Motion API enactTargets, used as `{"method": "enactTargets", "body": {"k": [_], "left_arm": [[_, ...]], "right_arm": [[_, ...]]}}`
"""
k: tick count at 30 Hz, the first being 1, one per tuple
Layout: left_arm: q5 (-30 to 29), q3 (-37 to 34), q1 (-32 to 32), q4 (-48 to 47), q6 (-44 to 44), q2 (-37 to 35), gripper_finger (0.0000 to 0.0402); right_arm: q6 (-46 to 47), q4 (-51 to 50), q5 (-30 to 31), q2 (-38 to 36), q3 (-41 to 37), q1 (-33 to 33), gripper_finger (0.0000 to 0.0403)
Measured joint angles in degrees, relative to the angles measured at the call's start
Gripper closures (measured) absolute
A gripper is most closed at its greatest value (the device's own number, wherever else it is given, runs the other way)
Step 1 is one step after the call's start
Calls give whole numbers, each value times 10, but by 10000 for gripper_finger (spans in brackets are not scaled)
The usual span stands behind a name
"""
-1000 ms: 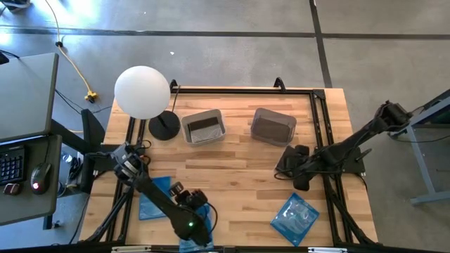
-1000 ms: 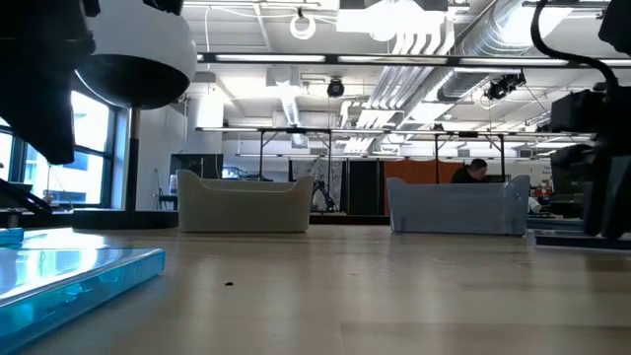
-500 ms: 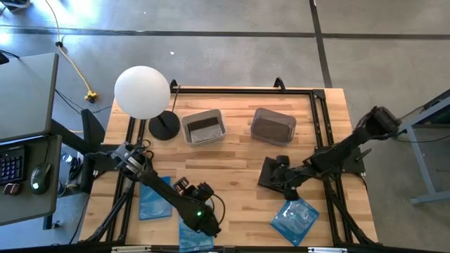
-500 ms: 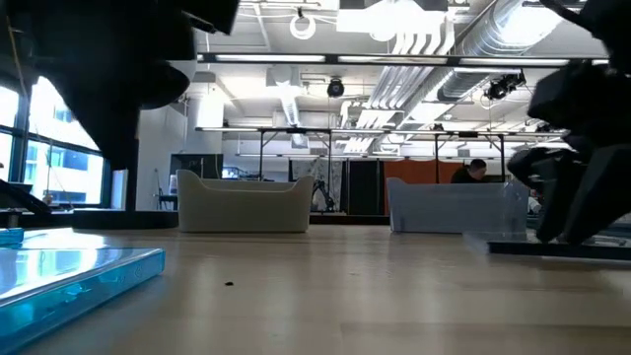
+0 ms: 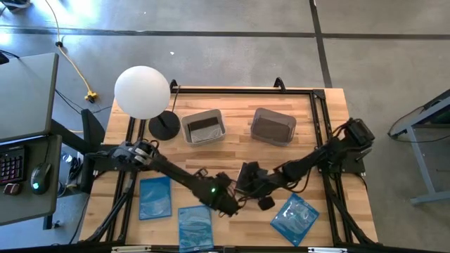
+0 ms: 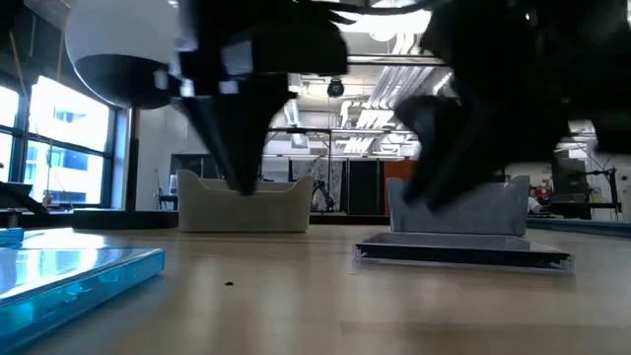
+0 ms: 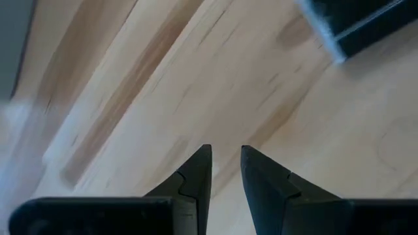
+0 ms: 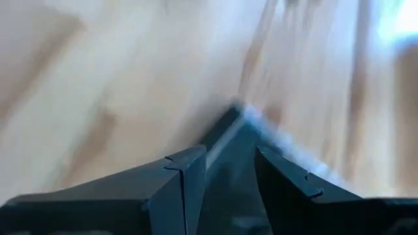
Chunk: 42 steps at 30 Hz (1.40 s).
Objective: Pick & place jewel cases by type
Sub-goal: Put the black CD case into the gray bin
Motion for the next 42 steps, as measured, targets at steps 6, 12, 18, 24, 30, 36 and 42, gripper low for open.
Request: {"method": "enactTargets", "body": {"k": [6, 12, 18, 24, 30, 36, 42], "left_arm": [[4, 0, 19, 23, 97, -12, 324], [-48, -3, 9, 14, 125, -87, 324], [-132, -5, -13, 7, 133, -169, 324], [-151, -78, -18, 95, 174, -224, 324], [-68, -242, 17, 365, 243, -269, 324], [49, -385, 76, 636, 236, -273, 324], [119, -456, 124, 755, 199, -270, 324]], "right_arm": [[44, -255, 53, -27, 103, 44, 277], [104, -403, 106, -51, 115, 115, 277], [203, -463, 179, -70, 84, 180, 277], [219, -419, 235, -72, 4, 219, 277], [178, -307, 254, -74, -64, 218, 277], [124, -211, 244, -74, -99, 188, 275], [87, -184, 220, -74, -99, 154, 246]]}}
